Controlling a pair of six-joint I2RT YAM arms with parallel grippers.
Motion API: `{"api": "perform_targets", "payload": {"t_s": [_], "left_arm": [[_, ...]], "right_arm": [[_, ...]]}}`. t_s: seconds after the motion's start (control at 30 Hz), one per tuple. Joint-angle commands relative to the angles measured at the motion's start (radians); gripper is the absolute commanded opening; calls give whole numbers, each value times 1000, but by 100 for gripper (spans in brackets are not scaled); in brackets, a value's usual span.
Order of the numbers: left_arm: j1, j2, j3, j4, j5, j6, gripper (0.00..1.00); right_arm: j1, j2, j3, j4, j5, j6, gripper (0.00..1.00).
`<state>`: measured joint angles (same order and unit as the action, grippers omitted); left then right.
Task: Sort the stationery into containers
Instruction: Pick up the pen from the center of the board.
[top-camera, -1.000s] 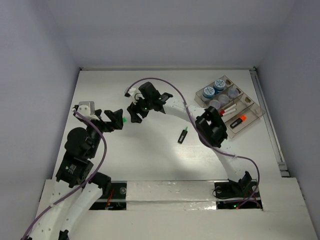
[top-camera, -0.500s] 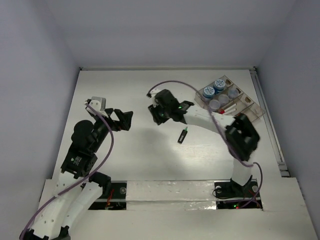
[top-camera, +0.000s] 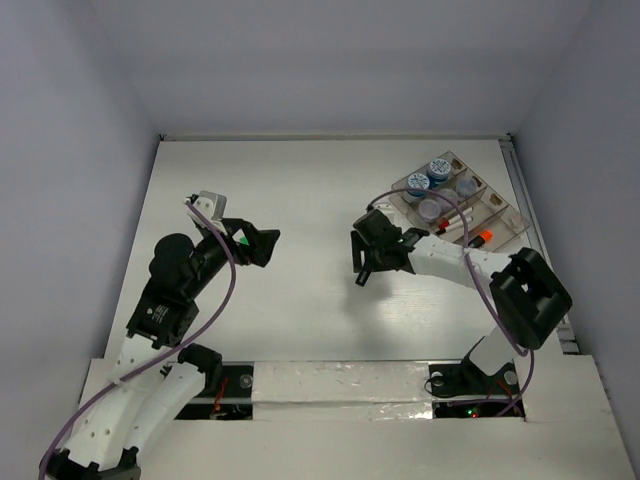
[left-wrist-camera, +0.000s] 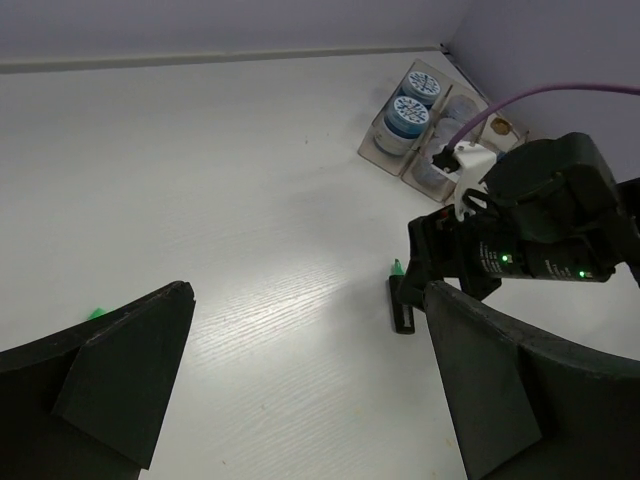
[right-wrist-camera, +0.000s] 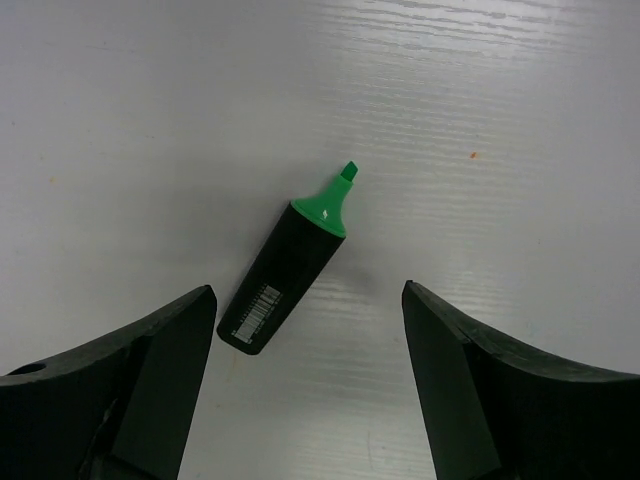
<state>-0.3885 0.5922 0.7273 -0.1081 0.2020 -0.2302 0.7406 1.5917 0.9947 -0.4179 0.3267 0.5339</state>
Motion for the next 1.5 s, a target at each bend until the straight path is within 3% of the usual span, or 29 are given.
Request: {"api": "perform_targets", "payload": {"t_s": [0.0, 0.13, 0.37, 0.57, 0.73, 0.77, 0.87, 1.03, 1.3, 1.47], "left_arm": [[-9, -3, -9, 54, 39, -8, 99], [-9, 0, -11, 54, 42, -5, 99], [-9, 20, -14, 59, 74, -4, 99], [-9, 44, -20, 74, 140, -15, 98], [-9, 67, -28, 96, 213, -46, 97], [-9, 80, -34, 100, 230, -55, 96], [-9, 103, -49, 142, 312, -119, 93], [-18, 129, -195, 398, 458, -347, 83], [-36, 251, -259, 568, 409, -435, 77], [-134, 284, -247, 564, 289, -422, 75]], "right_arm": [[-4, -1, 15, 25, 40, 75, 81], [-15, 63, 21, 67, 8, 77, 79], [-33, 134, 18, 129, -14, 98, 59], [-43, 171, 22, 160, -5, 98, 53], [-43, 197, 32, 171, -9, 94, 37], [-43, 195, 33, 174, -9, 87, 26], [-43, 151, 38, 210, -6, 52, 16], [-32, -2, 44, 318, -35, 14, 13], [91, -114, 81, 484, -104, 49, 13], [149, -116, 82, 541, -101, 72, 13]]}}
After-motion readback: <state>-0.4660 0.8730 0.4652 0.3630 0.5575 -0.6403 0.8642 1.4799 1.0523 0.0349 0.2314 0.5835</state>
